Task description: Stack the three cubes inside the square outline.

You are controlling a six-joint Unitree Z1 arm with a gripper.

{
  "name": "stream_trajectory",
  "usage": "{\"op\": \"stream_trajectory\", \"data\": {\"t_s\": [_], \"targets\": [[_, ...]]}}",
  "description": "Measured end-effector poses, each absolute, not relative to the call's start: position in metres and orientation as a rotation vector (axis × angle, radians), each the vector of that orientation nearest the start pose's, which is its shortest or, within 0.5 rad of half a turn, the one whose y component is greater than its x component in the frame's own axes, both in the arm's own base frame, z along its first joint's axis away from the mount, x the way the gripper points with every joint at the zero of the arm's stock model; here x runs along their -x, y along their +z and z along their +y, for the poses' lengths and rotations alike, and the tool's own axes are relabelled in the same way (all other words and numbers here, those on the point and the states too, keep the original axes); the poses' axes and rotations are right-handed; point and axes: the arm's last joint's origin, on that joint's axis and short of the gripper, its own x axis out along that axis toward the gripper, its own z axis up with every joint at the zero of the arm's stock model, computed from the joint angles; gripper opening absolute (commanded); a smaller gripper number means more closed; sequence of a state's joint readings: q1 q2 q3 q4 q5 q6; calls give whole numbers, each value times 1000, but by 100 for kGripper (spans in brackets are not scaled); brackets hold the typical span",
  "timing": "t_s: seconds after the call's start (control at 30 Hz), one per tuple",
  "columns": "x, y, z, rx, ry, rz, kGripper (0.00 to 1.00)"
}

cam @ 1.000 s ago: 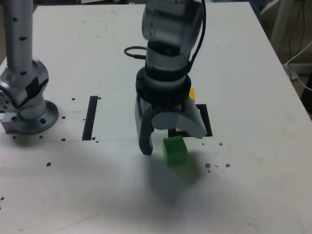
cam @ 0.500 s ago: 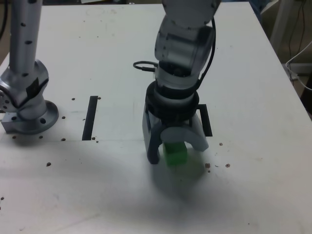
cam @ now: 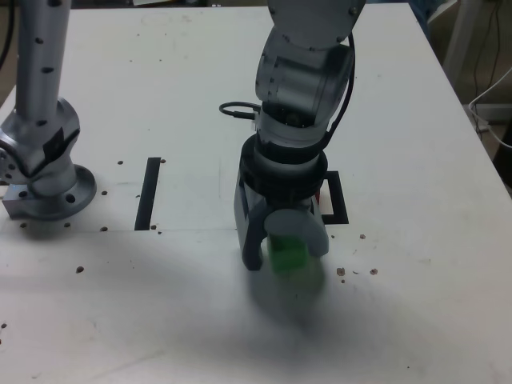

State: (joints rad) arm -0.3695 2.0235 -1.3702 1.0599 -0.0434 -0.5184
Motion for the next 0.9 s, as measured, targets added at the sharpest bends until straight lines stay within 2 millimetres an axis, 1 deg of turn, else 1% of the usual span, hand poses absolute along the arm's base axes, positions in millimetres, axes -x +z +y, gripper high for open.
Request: {"op": "stream_trajectory", "data": {"t_s": [0.23,0.4,0.57,0.67,0.73,0.9], "targets": [[-321,212,-127,105,136,1699,13],[-323,212,-126,97,142,1677,9],[-322,215,-125,91,147,1664,6],[-318,222,-124,90,148,1666,6],[-315,231,-122,85,149,1674,6],[-304,264,-118,75,122,1655,6]]}}
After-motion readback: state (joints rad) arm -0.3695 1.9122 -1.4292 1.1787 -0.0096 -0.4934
